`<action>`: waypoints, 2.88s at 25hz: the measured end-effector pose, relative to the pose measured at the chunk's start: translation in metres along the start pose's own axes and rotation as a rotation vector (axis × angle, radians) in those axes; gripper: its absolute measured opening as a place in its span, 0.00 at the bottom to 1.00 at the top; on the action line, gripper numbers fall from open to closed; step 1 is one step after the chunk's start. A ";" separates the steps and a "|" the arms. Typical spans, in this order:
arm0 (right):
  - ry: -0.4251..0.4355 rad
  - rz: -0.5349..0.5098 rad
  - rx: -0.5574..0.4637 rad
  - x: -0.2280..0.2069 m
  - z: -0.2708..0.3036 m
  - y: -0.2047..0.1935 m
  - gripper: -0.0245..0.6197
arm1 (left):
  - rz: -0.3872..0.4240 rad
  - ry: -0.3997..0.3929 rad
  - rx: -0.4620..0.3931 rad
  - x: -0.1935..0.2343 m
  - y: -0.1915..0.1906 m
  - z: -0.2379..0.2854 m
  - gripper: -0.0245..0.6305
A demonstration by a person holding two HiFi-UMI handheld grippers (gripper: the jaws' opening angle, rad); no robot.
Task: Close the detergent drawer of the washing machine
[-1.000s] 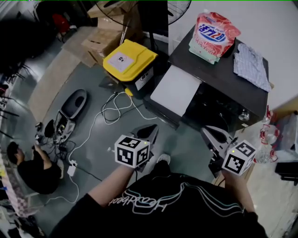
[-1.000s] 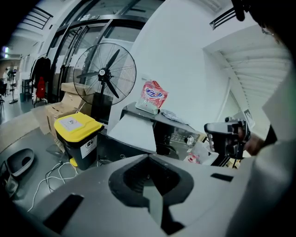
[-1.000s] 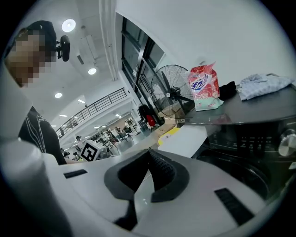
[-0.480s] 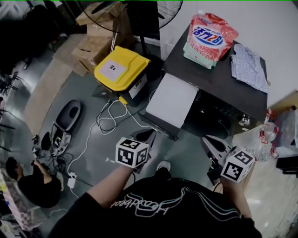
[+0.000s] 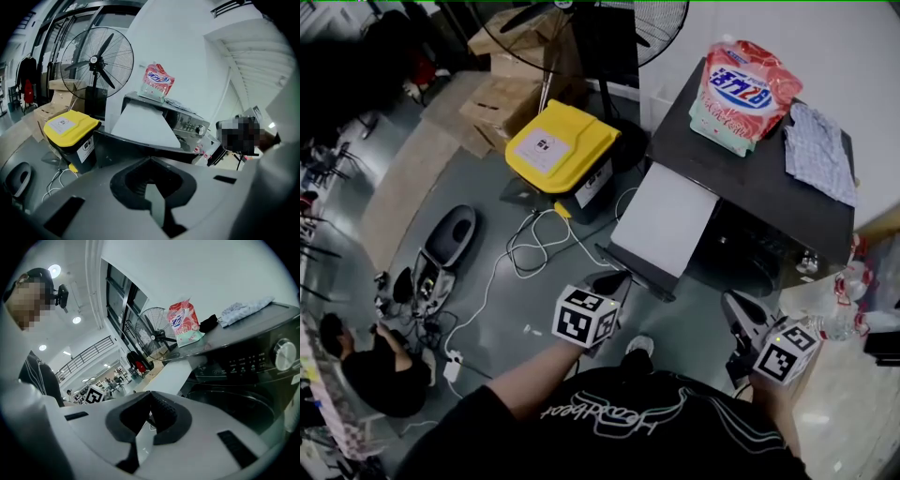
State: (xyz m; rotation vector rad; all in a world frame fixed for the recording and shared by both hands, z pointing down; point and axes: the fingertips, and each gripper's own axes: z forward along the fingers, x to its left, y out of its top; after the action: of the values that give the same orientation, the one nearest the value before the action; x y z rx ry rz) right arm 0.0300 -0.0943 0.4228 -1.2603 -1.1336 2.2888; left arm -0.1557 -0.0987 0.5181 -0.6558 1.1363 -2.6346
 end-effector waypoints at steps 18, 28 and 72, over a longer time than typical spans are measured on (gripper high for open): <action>-0.017 0.038 0.009 -0.017 0.021 0.001 0.08 | 0.004 -0.064 0.033 0.000 0.004 0.000 0.07; -0.028 0.053 -0.012 -0.023 0.024 -0.002 0.08 | 0.028 -0.101 0.027 -0.001 0.013 0.005 0.07; -0.133 0.104 -0.116 -0.067 -0.004 0.008 0.08 | 0.047 -0.114 -0.018 0.005 0.075 0.068 0.07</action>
State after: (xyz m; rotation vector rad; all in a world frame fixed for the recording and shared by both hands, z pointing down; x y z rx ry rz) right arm 0.0727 -0.1366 0.4542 -1.2515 -1.2917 2.4466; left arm -0.1274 -0.1954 0.5065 -0.7633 1.1304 -2.5154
